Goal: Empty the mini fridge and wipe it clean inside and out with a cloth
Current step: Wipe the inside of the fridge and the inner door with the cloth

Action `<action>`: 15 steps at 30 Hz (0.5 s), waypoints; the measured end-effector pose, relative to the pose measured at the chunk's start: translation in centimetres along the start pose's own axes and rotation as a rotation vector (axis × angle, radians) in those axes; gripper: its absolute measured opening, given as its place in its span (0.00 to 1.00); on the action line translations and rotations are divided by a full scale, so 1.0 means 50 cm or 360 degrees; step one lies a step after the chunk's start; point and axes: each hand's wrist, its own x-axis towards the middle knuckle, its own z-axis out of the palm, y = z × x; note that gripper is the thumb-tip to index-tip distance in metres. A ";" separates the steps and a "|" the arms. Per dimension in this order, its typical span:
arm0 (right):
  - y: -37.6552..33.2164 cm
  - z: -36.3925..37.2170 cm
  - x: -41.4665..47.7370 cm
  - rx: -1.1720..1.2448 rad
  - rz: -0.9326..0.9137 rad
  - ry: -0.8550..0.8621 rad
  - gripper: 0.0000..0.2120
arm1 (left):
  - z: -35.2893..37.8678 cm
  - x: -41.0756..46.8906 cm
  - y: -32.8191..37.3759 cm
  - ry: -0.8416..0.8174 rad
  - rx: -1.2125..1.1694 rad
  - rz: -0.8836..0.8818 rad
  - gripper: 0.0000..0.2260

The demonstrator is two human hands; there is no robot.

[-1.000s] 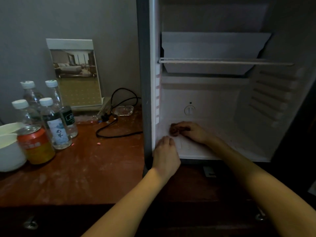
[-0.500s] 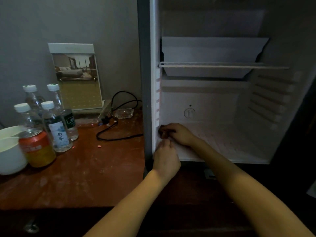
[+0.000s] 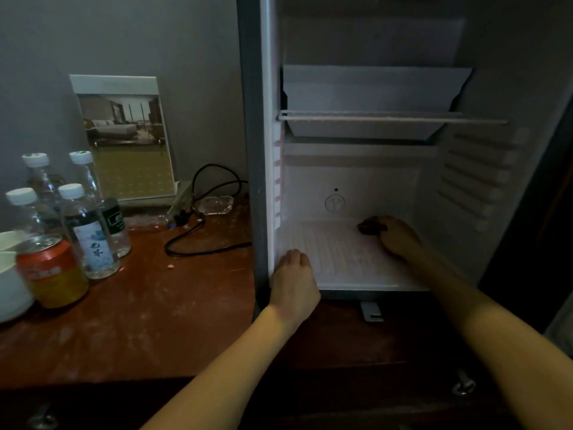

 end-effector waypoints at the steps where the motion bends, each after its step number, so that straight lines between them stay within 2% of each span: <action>1: -0.007 0.002 0.003 0.0013 0.0003 0.0024 0.17 | -0.001 0.001 0.001 0.0002 -0.0001 -0.0007 0.19; 4: -0.052 0.028 0.007 0.0132 0.0000 0.0002 0.12 | -0.002 0.002 0.006 -0.0006 0.0009 -0.0022 0.19; 7: -0.116 0.075 0.000 0.0145 -0.0135 -0.0121 0.09 | -0.004 0.001 0.008 0.0000 0.0041 -0.0027 0.21; 11: -0.217 0.151 -0.003 -0.0006 -0.0459 -0.0329 0.15 | -0.008 0.000 0.007 -0.0009 0.0058 0.0006 0.19; 15: -0.272 0.188 -0.014 -0.0017 -0.0543 -0.0466 0.17 | -0.013 0.000 0.002 -0.0042 0.0104 0.0050 0.20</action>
